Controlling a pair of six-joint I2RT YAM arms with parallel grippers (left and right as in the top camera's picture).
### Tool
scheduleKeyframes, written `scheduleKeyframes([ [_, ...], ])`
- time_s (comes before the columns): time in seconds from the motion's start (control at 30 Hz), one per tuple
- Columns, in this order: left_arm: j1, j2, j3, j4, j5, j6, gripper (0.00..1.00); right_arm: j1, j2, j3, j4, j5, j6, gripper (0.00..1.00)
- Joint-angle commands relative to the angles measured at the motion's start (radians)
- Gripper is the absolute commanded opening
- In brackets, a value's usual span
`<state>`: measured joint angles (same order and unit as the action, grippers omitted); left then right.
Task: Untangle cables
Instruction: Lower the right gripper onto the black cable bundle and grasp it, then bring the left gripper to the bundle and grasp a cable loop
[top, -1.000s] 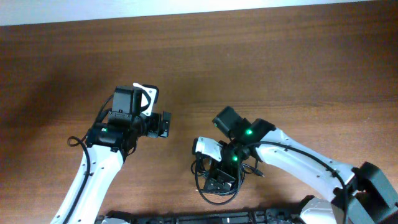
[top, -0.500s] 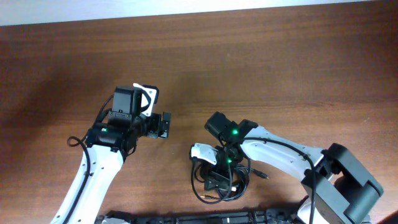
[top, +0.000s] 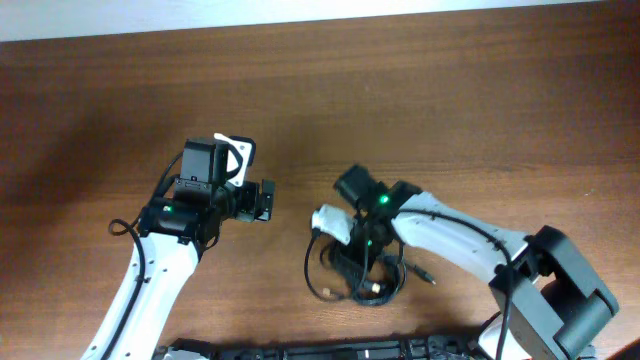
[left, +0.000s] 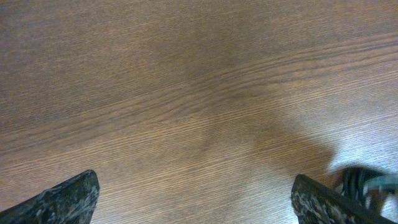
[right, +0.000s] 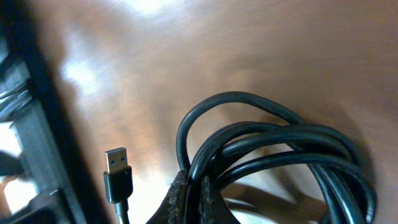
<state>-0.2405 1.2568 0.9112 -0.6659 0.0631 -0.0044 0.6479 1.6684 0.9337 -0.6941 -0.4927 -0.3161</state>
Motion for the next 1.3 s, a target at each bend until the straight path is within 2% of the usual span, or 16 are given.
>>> scheduleKeyframes([
  [0.0, 0.003, 0.003, 0.020, 0.002, 0.052, -0.003, 0.99, -0.100, 0.010, 0.078, 0.008, 0.089, 0.050, 0.04],
  [0.23, 0.003, 0.003, 0.020, 0.032, 0.159, -0.003, 0.99, -0.230, 0.010, 0.150, 0.256, 0.074, 0.311, 0.04],
  [0.33, 0.003, 0.003, 0.020, 0.037, 0.162, -0.003, 0.99, -0.236, 0.010, 0.150, 0.362, 0.015, 0.336, 0.04],
  [0.37, 0.003, 0.003, 0.020, 0.037, 0.162, -0.003, 0.99, -0.236, 0.010, 0.150, 0.378, 0.007, 0.336, 0.08],
  [0.4, 0.003, 0.003, 0.020, 0.037, 0.162, -0.003, 0.99, -0.236, 0.010, 0.150, 0.390, 0.007, 0.336, 0.23],
  [0.43, 0.003, 0.003, 0.020, 0.037, 0.162, -0.003, 0.99, -0.236, 0.010, 0.150, 0.400, 0.007, 0.336, 0.46],
  [0.47, 0.003, 0.003, 0.020, 0.037, 0.162, -0.003, 0.99, -0.236, 0.010, 0.150, 0.403, 0.007, 0.336, 0.64],
  [0.5, 0.003, 0.003, 0.020, 0.037, 0.162, -0.003, 0.99, -0.236, 0.010, 0.150, 0.403, 0.009, 0.335, 0.74],
  [0.57, 0.003, 0.004, 0.020, 0.041, 0.161, -0.003, 0.99, -0.236, 0.010, 0.150, 0.399, 0.058, 0.336, 0.82],
  [0.63, 0.003, 0.005, 0.020, 0.053, 0.158, -0.003, 0.99, -0.237, 0.010, 0.150, 0.392, 0.139, 0.345, 0.84],
  [0.73, 0.003, 0.007, 0.020, 0.060, 0.159, 0.014, 0.99, -0.238, 0.010, 0.149, 0.378, 0.310, 0.458, 0.91],
  [0.97, 0.003, 0.105, 0.020, 0.092, 0.175, 0.020, 0.99, -0.238, 0.010, 0.149, 0.232, 0.483, 0.426, 0.93],
  [1.07, 0.003, 0.150, 0.020, 0.156, 0.280, 0.020, 0.99, -0.241, 0.010, 0.149, 0.193, 0.505, 0.433, 0.93],
  [1.17, 0.003, 0.191, 0.020, 0.242, 0.385, 0.020, 0.99, -0.275, 0.010, 0.149, 0.156, 0.505, 0.553, 0.93],
  [1.27, -0.002, 0.254, 0.020, 0.336, 0.479, 0.020, 0.99, -0.328, 0.010, 0.149, 0.120, 0.497, 0.584, 0.93],
])
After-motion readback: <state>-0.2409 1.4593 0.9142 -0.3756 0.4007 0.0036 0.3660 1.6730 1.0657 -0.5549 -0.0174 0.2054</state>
